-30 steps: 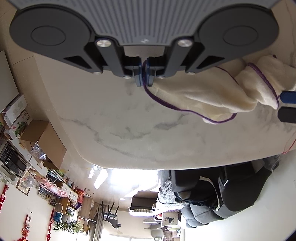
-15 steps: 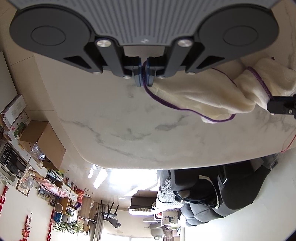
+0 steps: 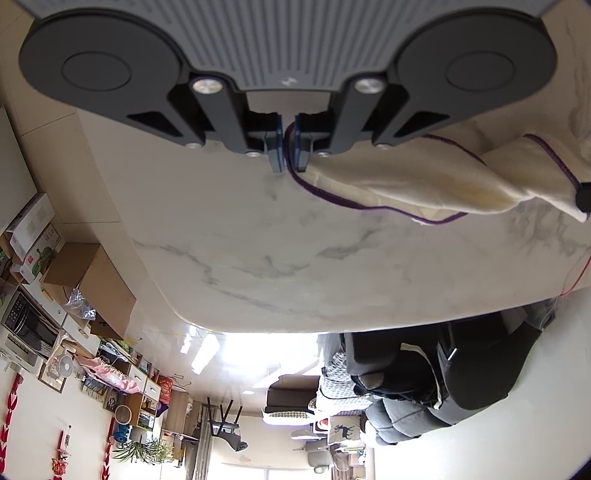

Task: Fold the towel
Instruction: 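Lay the towel flat on the table with both grippers, then open the right gripper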

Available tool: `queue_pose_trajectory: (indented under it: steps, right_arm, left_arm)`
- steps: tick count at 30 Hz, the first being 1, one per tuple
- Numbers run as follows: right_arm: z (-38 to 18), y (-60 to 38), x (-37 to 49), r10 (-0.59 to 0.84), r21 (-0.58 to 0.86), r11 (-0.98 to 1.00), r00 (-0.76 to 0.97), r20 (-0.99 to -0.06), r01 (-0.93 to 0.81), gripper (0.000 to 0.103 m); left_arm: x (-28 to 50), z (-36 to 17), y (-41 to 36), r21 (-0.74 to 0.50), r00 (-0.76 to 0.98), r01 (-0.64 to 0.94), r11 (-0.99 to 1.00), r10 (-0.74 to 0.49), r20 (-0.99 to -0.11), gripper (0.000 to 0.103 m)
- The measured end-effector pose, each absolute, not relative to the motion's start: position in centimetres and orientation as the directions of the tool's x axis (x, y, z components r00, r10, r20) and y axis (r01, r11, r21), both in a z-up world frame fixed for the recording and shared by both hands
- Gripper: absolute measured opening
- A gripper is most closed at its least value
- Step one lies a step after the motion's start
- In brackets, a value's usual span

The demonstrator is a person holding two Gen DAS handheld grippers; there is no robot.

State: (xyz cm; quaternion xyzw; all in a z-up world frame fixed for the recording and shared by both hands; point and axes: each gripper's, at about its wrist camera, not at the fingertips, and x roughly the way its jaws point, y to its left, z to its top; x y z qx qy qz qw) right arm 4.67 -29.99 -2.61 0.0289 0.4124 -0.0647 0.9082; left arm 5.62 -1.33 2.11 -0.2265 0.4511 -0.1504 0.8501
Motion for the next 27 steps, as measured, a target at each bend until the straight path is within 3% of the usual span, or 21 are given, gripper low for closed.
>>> queue_pose_trajectory:
  steps: [27]
  right_arm:
    - [-2.6,-28.4,3.1,-0.123,-0.053,0.990,0.630,-0.767,0.129,0.011]
  left_arm:
    - [-1.4,-1.2,5.3,-0.468,0.507,-0.009,0.884,-0.399,-0.764,0.003]
